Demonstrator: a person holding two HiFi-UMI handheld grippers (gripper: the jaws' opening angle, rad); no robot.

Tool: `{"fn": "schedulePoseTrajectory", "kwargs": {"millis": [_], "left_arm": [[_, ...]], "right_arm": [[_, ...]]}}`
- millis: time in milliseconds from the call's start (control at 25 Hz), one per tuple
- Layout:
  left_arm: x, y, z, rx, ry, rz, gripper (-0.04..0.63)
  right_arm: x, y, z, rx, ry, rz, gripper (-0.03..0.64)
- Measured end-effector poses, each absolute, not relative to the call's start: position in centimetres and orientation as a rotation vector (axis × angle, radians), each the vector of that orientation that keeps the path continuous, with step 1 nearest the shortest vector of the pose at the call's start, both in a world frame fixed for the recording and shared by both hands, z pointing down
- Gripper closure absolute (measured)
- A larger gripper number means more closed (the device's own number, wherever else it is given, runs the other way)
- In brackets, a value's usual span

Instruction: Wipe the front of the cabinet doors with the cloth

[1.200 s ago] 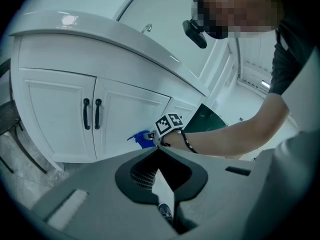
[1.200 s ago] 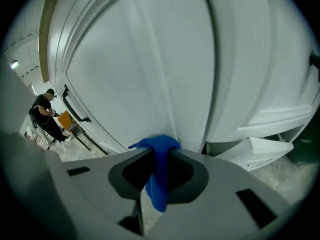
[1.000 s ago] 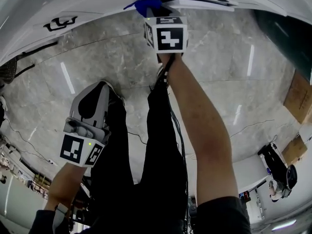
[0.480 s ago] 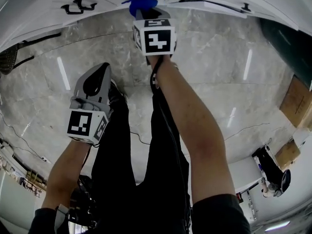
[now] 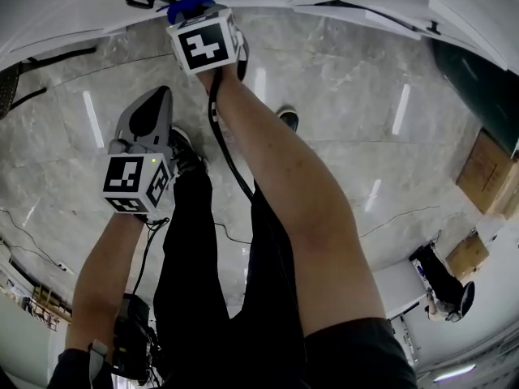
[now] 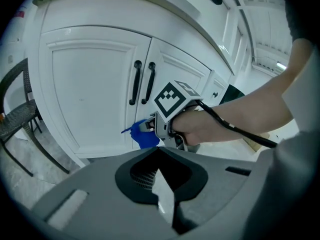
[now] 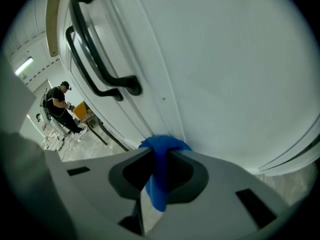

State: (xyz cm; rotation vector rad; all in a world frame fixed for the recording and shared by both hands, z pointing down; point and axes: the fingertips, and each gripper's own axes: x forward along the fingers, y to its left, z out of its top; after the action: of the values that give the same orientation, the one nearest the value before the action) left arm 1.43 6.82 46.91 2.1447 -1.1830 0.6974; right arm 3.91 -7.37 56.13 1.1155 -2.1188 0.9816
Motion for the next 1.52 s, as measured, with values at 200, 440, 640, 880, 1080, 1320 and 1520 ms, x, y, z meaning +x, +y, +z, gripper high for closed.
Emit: {"fn": "schedulePoseTrajectory", "kwargs": {"millis": [200,440,640,880,1080,1320,1520], "left_arm": [[2.1,6.4,47.6,2.169,-1.161,0.739,0.597],[5.3,4.9,47.7,2.186,-1.138,0.749,0.597],[9.8,4.7,48.7,2.183,-1.094,0.742,0.597],[14.6,5.5,49.5,2.199,-1.047,0.749,0.597],[16.7,5.6,49.3,2.208,-1.036,0.725,0.597],[15.0,5.8,49.1,2.206,-1.051,0.711,0.597],[11.4,6.0,49.4,2.193,-1.073,0.736,0.597]], "right_arm": [[5.5,-6.4,57.6,1.095,-2.084,0.947,0.56],[12.0,-7.8,57.1,1.151,-2.04,0.912,0.559],[19.0,-7.5,57.9,1.224,-1.967,0.922,0.559],[25.9,-6.5,58.9,1.313,-1.884,0.977,0.56],[27.2,-5.9,58.3,1.318,-1.897,0.953,0.559],[25.5,-4.4,57.6,1.378,-1.883,0.99,0.559],[16.7,-3.1,58.2,1.194,-1.987,0.985,0.56]]}}
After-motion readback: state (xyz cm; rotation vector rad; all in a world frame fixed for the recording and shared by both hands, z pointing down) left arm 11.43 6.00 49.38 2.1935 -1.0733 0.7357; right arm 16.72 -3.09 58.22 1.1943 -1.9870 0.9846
